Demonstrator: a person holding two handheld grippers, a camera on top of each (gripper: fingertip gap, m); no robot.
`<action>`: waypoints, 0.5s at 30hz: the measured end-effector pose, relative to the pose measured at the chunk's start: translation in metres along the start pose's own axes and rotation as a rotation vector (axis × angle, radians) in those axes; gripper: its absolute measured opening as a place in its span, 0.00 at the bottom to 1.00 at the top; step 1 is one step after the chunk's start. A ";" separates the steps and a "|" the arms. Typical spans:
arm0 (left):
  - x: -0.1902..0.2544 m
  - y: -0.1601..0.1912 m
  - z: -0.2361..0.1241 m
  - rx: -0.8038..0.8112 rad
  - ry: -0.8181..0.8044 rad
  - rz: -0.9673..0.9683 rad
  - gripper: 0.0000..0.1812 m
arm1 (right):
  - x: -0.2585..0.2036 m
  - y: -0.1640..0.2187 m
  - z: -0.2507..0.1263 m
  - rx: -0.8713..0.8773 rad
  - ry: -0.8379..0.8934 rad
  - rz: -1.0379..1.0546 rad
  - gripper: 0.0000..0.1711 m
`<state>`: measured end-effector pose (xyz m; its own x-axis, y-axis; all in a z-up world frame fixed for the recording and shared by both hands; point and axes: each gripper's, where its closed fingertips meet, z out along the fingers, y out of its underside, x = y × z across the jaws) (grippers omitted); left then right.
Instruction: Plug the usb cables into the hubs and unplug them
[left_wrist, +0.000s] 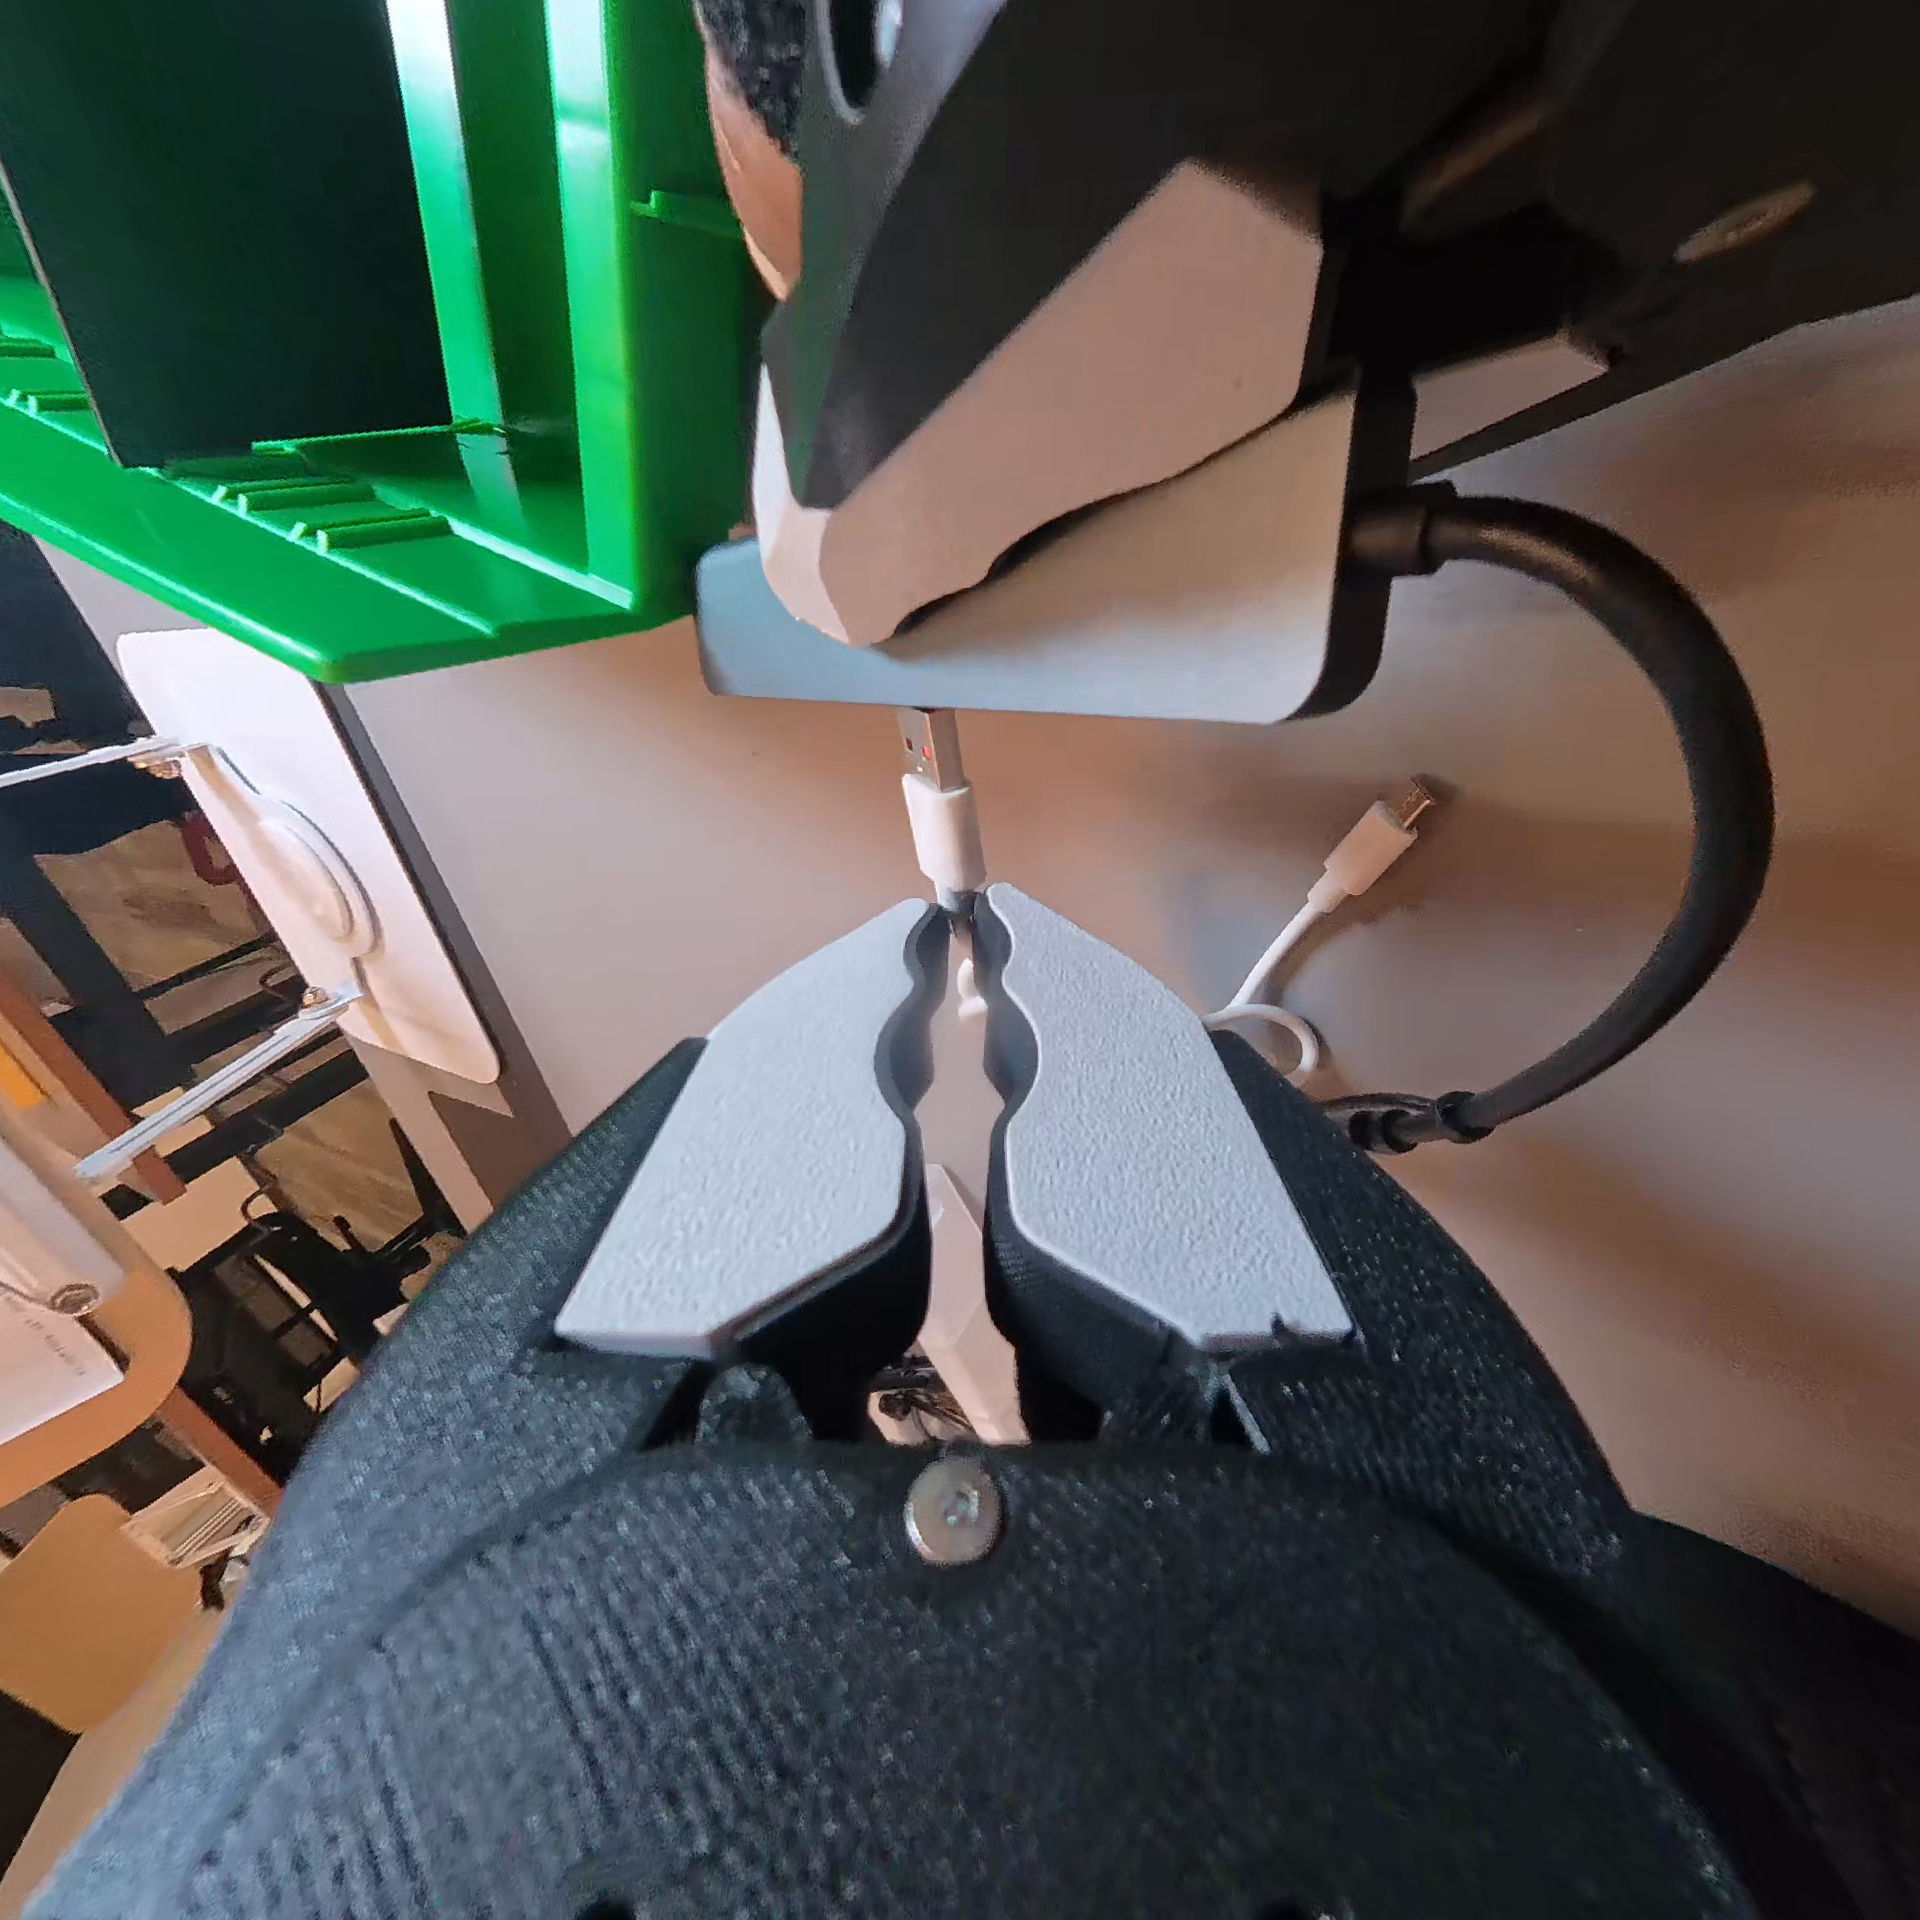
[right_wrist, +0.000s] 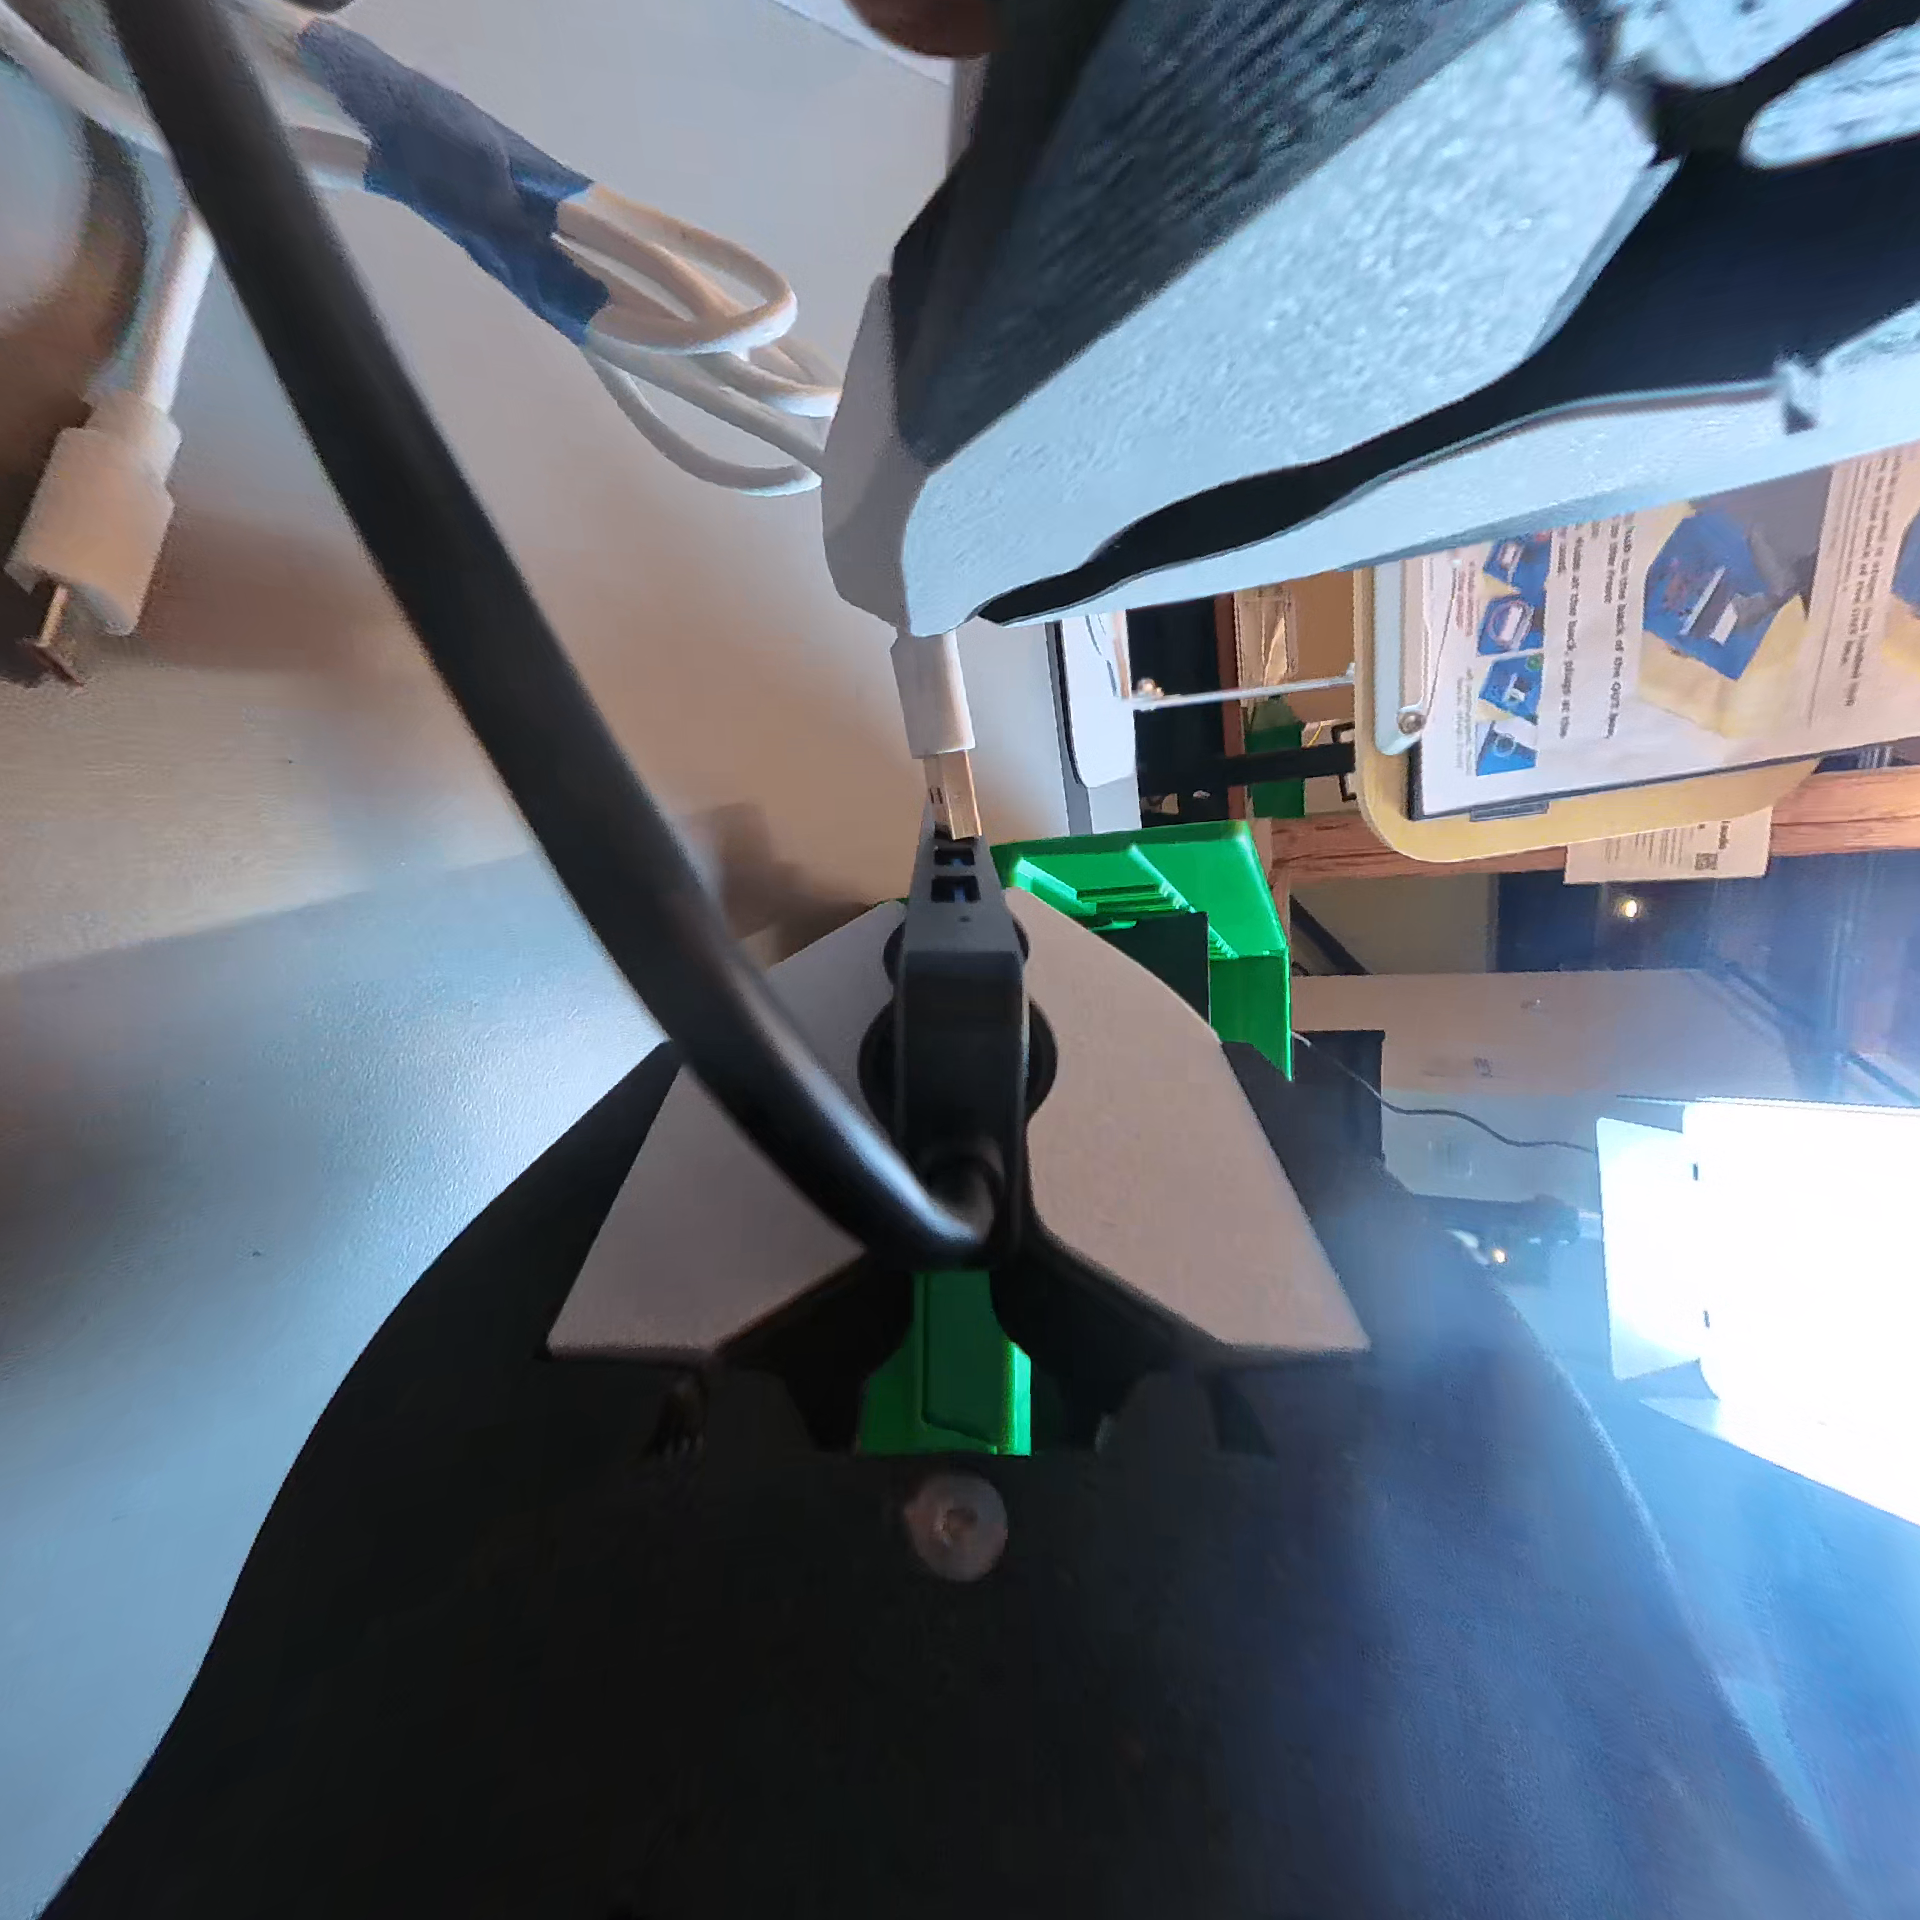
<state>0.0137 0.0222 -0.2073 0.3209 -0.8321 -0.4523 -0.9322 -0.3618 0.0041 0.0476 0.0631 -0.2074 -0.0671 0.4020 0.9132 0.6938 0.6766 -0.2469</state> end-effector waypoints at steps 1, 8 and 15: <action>0.001 0.001 0.000 -0.005 0.004 0.003 0.03 | -0.001 -0.002 0.000 0.014 0.000 -0.011 0.06; 0.004 0.010 0.003 -0.124 -0.009 0.062 0.03 | -0.004 -0.010 -0.001 0.031 -0.015 -0.019 0.06; 0.004 0.013 0.000 -0.224 0.015 0.102 0.03 | -0.003 -0.009 -0.001 -0.017 0.018 -0.047 0.06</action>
<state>0.0029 0.0145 -0.2094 0.2309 -0.8747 -0.4261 -0.9001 -0.3583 0.2479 0.0417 0.0553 -0.2075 -0.0875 0.3586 0.9294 0.7024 0.6838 -0.1977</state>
